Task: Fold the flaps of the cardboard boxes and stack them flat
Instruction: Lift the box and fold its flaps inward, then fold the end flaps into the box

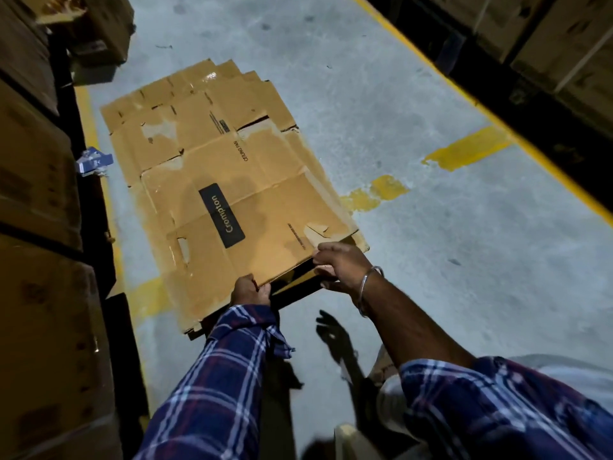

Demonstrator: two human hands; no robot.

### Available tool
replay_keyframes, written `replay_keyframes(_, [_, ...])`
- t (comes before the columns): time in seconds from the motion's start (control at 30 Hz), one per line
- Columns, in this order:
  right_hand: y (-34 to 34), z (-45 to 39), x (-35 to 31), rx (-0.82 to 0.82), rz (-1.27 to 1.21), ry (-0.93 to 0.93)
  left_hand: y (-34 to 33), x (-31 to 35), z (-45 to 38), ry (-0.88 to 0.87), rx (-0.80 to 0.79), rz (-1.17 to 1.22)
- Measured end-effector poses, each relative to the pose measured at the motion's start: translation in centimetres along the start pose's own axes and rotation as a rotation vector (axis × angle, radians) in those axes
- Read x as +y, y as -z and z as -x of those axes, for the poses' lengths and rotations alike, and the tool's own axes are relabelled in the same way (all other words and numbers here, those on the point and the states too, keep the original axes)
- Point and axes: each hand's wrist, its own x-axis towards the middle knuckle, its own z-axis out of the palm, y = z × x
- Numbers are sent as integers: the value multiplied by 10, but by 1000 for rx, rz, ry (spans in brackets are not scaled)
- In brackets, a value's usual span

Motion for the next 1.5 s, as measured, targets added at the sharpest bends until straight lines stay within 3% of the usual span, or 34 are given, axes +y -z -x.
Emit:
replay_keyframes(0.07, [1, 0, 1, 39, -4, 5, 10, -10, 2, -27, -85, -75])
replay_keyframes(0.17, [-3, 3, -2, 37, -1, 7, 14, -21, 14, -72, 67, -167])
replay_keyframes(0.3, [-2, 7, -8, 64, -14, 72, 16, -41, 44, -64, -100, -166])
replay_keyframes(0.47, [10, 52, -46, 96, -139, 153, 9, -40, 113, -447, -216, -312])
replay_keyframes(0.6, [40, 114, -84, 152, -245, 341, -16, -41, 195, -597, -504, -348])
replay_keyframes(0.73, [108, 197, -93, 304, -304, 562, -46, -61, 284, -577, -795, -364])
replay_keyframes(0.8, [147, 234, -80, 362, -300, 618, -52, -74, 322, -575, -948, -451])
replay_keyframes(0.97, [271, 347, -10, 684, -253, 696, -47, -143, 438, -583, -1452, -806])
replay_keyframes(1.07, [344, 425, 53, 918, -225, 696, -25, -213, 510, -494, -1718, -978])
replay_keyframes(1.27, [448, 550, 199, 1251, -323, 555, 70, -370, 605, -215, -2096, -1272])
replay_keyframes(1.4, [499, 610, 302, 1483, -458, 389, 160, -468, 656, 88, -2150, -1396])
replay_keyframes(1.5, [528, 646, 363, 1679, -566, 274, 225, -529, 685, 235, -2103, -1441])
